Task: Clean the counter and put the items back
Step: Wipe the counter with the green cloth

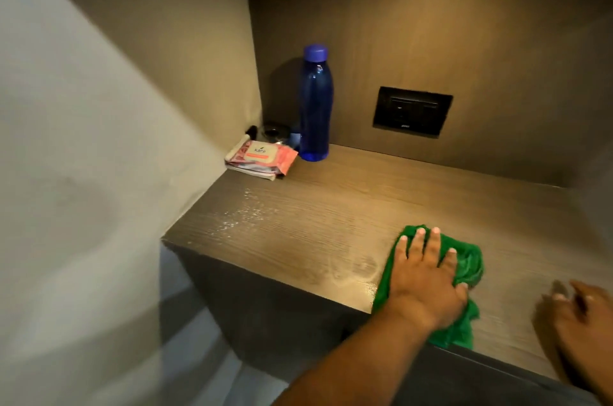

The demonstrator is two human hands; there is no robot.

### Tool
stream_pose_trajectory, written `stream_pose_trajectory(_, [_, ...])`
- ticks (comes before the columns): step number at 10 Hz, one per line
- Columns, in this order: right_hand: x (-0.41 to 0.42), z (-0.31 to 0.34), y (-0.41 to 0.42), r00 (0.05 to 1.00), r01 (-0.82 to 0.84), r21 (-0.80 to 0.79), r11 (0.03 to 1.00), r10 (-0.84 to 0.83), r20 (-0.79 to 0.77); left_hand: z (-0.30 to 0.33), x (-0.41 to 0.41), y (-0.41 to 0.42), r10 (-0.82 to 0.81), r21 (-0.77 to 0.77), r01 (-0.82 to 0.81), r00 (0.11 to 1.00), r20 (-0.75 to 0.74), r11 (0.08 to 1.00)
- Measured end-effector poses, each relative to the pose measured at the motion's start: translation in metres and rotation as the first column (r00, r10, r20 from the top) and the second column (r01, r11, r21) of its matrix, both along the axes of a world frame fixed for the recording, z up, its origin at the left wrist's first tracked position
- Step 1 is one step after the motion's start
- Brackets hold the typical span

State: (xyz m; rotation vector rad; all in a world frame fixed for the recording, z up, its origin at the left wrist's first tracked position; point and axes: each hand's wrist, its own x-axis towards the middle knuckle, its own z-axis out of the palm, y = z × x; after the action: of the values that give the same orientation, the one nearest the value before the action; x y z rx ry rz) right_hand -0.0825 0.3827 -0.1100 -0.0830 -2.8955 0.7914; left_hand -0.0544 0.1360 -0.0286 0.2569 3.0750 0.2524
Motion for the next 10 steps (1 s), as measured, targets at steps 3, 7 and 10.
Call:
stream_pose_trajectory(3, [0.001,0.061,-0.125,1.000,-0.003,0.357,0.934,-0.006,0.025,-0.011,0.057,-0.258,0.507,-0.135,-0.512,0.859,-0.072,0.848])
stream_pose_trajectory(7, [-0.006,0.056,-0.126,0.998,-0.046,0.363,0.931,0.024,0.066,-0.003,-0.017,-0.267,0.589,-0.066,-0.588,0.808,-0.006,0.806])
stream_pose_trajectory(10, [-0.001,0.068,-0.127,0.988,-0.147,0.367,0.918,0.123,0.090,-0.009,0.014,-0.338,0.540,-0.142,-0.546,0.838,-0.083,0.826])
